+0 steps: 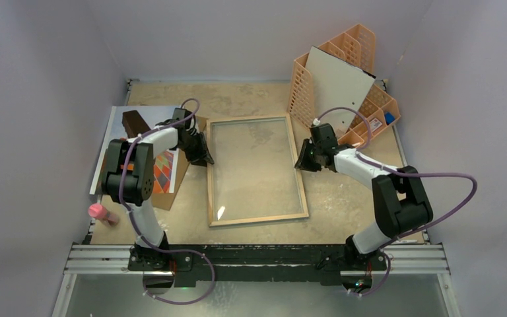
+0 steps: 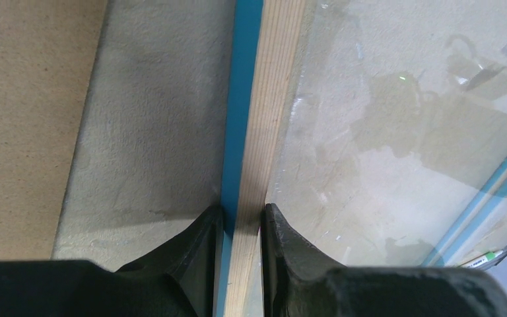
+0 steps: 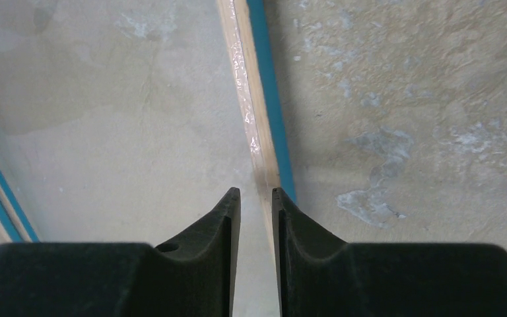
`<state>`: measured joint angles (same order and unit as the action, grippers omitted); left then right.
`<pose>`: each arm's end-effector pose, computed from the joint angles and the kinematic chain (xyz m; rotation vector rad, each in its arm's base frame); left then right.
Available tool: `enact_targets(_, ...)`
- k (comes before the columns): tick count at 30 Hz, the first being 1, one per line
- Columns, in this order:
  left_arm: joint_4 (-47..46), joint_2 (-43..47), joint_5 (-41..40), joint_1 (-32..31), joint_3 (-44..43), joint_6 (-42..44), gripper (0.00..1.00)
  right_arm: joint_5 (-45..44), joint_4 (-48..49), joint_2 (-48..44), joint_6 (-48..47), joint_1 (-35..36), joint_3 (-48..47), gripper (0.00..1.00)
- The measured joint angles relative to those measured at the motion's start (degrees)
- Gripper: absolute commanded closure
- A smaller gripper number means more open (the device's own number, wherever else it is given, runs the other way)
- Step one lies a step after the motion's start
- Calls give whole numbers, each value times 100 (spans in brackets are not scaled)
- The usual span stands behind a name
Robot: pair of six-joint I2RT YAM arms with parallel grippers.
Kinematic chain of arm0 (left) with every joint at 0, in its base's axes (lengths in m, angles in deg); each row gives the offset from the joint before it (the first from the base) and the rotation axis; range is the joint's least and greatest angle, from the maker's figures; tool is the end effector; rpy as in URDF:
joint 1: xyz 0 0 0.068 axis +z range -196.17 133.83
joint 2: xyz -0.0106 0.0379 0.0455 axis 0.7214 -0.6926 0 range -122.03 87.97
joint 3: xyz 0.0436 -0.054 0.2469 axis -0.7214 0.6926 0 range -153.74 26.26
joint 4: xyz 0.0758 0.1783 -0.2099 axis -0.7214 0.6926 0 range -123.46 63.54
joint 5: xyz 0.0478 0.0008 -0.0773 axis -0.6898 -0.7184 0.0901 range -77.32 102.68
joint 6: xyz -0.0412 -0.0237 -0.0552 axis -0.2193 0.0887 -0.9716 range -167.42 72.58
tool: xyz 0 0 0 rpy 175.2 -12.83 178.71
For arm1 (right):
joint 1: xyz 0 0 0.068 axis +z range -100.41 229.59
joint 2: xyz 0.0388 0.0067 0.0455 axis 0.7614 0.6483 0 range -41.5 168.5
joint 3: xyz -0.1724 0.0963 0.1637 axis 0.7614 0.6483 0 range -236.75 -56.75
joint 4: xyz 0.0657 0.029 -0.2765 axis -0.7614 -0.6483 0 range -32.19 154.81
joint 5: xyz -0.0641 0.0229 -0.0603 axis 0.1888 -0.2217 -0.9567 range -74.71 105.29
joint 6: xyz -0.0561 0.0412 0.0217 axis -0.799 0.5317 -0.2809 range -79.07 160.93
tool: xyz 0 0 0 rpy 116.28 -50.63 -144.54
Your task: Put the photo into the frame
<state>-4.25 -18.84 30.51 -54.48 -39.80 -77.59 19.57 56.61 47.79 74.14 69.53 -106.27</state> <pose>0.3741 -0.0735 0.0951 -0.4637 2.8191 -0.5892 0.3307 0.1247 0.1336 0.2501 2.4579 0.5072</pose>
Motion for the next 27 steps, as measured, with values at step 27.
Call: enact_targets(27,-111,-44,26,0,-33,-20,75,507,33,39,-107,31,-229,52)
